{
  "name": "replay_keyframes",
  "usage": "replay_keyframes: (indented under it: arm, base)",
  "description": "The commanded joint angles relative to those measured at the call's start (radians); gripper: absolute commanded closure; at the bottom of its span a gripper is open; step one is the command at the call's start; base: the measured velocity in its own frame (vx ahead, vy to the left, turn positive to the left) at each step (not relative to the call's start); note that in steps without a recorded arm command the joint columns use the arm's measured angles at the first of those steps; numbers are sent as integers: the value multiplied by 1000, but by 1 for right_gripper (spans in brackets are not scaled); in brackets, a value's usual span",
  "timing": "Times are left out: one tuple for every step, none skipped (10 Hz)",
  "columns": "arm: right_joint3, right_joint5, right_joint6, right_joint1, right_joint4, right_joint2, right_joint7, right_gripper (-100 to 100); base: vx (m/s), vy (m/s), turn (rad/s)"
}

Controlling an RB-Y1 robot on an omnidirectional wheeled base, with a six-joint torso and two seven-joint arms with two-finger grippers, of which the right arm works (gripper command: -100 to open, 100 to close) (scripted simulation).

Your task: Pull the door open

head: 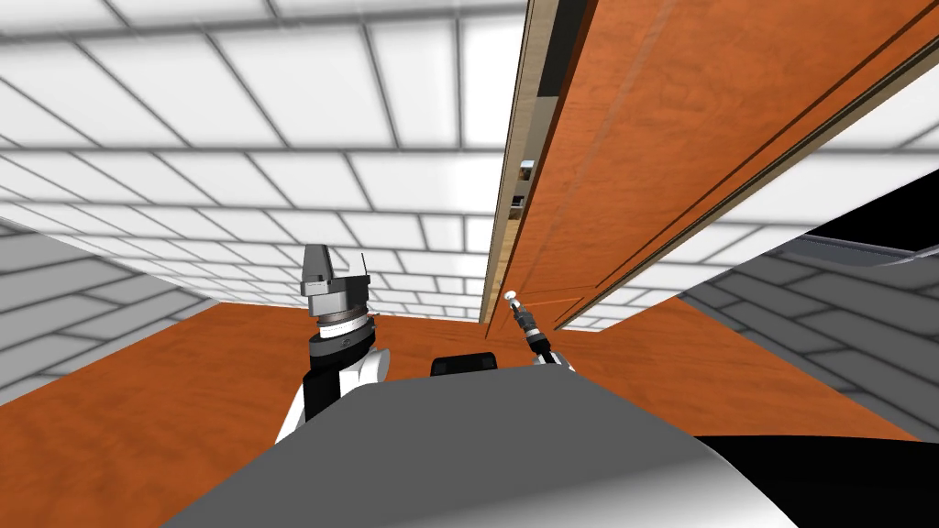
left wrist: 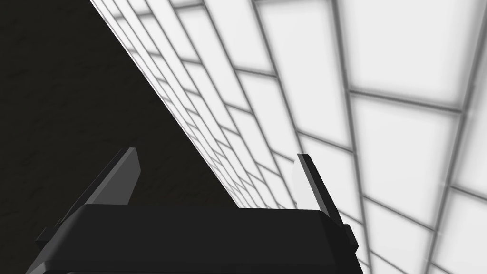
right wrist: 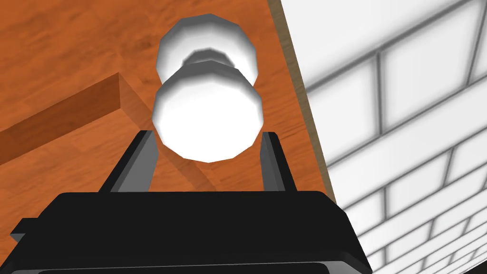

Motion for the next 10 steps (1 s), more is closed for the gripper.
replay_keyframes:
  arm:
    - [14, -5, -5, 1, 2, 10, -32, 100]
    - [16, -22, -3, 0, 3, 9, -69, 100]
    - [18, -39, -1, -1, 4, 8, -95, 100]
    - [18, -39, -1, -1, 4, 8, -107, 100]
    - [20, -59, 1, -2, 6, 6, -141, 100]
    - [20, -59, 1, -2, 6, 6, -147, 100]
    - [22, -78, 3, -3, 7, 4, -186, 100]
    - [25, -98, 5, -4, 9, 3, -213, 100]
    - [25, -98, 5, -4, 9, 3, -226, 100]
    - [27, -117, 8, -5, 11, 1, -263, 100]
  base:
    - [-34, -21, 67]
    - [-33, -11, 87]
    - [-46, -14, 150]
    - [-34, -13, 38]
    - [-33, -8, 76]
    - [-29, -8, 76]
    - [-33, -12, 93]
    - [-54, -23, 137]
    - [-39, -16, 74]
    - [-40, -9, 155]
